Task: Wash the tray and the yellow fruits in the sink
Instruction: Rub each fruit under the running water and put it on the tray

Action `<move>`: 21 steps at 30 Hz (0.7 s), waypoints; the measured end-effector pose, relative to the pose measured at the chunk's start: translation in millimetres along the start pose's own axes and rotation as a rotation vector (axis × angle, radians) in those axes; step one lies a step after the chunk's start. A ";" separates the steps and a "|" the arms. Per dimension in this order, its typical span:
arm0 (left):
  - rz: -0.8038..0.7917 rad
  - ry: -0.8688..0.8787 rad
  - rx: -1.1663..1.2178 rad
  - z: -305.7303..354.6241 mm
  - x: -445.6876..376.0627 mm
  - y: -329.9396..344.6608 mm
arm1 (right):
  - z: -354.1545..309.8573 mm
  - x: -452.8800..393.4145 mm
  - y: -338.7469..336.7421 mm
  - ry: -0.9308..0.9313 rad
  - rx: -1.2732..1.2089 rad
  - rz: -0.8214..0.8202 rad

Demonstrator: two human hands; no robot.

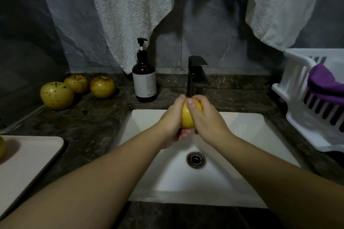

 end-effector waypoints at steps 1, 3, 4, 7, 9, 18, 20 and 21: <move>0.009 0.014 0.005 1.1 -1.9 -1.3 | -3.5 -0.2 -1.4 -0.040 0.013 0.006; 0.096 0.203 -0.162 16.0 -5.6 -9.6 | 2.7 0.5 5.9 0.089 -0.179 -0.056; 0.125 0.288 -0.233 23.8 -1.2 -10.1 | 10.8 2.1 11.9 0.222 -0.305 -0.092; 0.033 0.101 -0.091 5.1 -0.5 -1.1 | 10.6 1.8 6.8 0.187 -0.189 -0.054; -0.020 -0.074 0.022 -8.0 3.9 4.6 | -7.9 1.3 -6.3 -0.068 0.103 0.033; -0.056 -0.066 -0.022 -8.0 5.3 9.0 | 2.2 -1.4 -7.8 0.006 0.091 0.027; 0.031 0.059 -0.085 2.3 -2.2 -1.1 | 3.4 -1.9 -3.8 0.043 -0.020 -0.007; 0.085 0.195 -0.164 13.3 -4.1 -6.0 | 12.1 -2.0 1.9 0.178 -0.196 -0.039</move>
Point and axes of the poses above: each hand's wrist, its own x-axis away from the middle knuckle, its own y-axis out of the palm, z = x × y, the point moved 10 cm from there along -x, towards the middle knuckle, and after that the axes turned 1 degree about -y, right-handed, at the moved point
